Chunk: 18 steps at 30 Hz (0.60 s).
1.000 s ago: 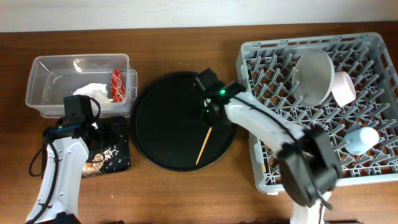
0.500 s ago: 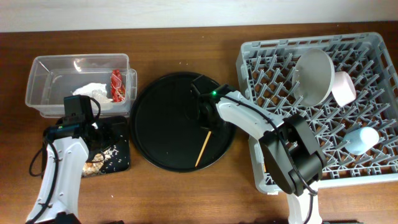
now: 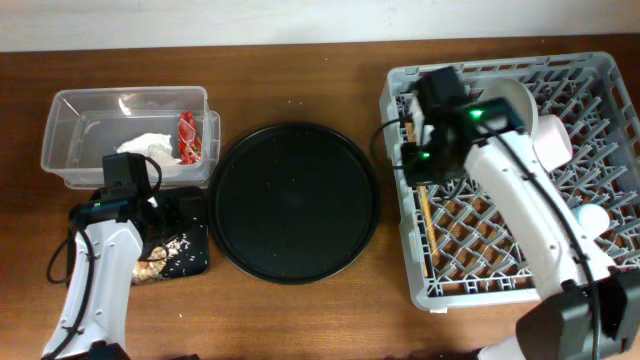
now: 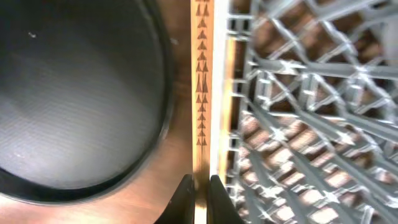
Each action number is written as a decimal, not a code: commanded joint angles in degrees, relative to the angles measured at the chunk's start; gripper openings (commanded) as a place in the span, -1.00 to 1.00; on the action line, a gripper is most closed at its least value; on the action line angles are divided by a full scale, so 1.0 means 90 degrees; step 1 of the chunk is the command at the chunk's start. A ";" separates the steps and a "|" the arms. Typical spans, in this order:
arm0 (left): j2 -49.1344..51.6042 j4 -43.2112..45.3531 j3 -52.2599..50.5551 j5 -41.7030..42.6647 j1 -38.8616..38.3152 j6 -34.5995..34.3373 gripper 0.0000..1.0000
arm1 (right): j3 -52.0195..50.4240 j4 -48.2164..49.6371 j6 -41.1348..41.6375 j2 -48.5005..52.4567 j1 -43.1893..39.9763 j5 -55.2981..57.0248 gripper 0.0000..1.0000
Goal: Sort waste into correct bins and load items into the dishwasher rack
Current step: 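Grasp the second chopstick with the right gripper and insert it into the rack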
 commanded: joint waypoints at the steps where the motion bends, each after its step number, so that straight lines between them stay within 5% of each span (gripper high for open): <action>1: -0.0070 0.0002 0.0046 0.0005 -0.0019 0.0104 0.42 | 0.0012 -0.0236 -0.0726 -0.0034 -0.0350 0.0002 -0.92; 9: -0.0070 -0.0012 0.0046 0.0007 -0.0019 0.0104 0.42 | -0.1275 0.0661 -0.0704 0.0044 -0.0398 -0.0313 -0.90; 10: -0.0070 -0.0015 0.0046 0.0007 -0.0019 0.0104 0.42 | -0.1304 0.0695 -0.0704 0.0046 -0.0398 -0.0313 -0.84; 11: -0.0070 -0.0017 0.0046 0.0007 -0.0019 0.0104 0.42 | -0.1304 0.0731 -0.0704 0.0044 -0.0398 -0.0313 -0.57; 18: -0.0070 -0.0058 0.0046 0.0007 -0.0019 0.0104 0.43 | -0.1134 0.1013 -0.0704 -0.0746 -0.0452 -0.0311 -0.29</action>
